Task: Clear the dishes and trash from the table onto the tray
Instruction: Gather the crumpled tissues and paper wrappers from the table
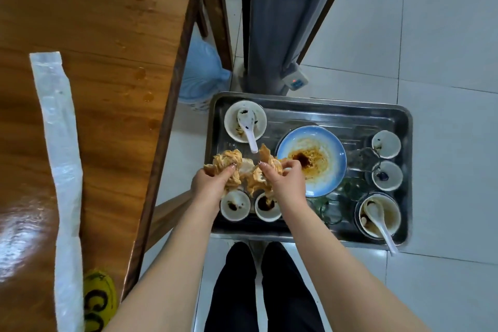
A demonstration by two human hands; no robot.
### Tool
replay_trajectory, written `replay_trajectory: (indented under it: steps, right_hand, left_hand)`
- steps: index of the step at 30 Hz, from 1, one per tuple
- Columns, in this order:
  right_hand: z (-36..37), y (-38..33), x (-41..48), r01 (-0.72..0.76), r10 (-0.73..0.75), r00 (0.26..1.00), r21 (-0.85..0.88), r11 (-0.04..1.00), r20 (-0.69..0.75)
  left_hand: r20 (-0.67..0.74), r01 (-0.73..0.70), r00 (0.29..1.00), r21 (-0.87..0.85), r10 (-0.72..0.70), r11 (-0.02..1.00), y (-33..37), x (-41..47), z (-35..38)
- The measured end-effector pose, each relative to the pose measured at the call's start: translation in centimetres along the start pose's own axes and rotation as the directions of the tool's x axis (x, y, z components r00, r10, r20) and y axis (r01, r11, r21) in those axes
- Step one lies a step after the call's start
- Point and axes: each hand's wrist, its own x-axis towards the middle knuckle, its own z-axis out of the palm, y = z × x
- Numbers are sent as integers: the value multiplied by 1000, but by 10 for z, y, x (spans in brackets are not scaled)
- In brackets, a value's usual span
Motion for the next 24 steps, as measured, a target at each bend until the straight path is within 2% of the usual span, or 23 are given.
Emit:
replay_trajectory:
  steps: [5,9,13,18,21,24]
  right_hand:
    - [14,7,5,4,-13,997,-131,991,-73]
    - [20,8,7,-9,-17,989,-176,984,-144]
    - [28,6,3,54,-91,977,-188,981,-191]
    - [37,6,3,192,-222,961,-177,965,-167]
    - [34,14,-2,248,-280,952,-219,944,-126]
    - [30,25,-8,275,-321,938,-281,919,-131]
  left_hand:
    - [-97,-78,991,156,94,985,6,1,5]
    - [-121,-104,985,178,127,978,13,-3,11]
    - [-125,-174,972,200,201,964,14,1,11]
    - [-71,-275,951,244,300,930,12,10,15]
    - [-45,-328,928,374,370,867,9,15,19]
    - [-47,-355,890,551,453,755,5,17,20]
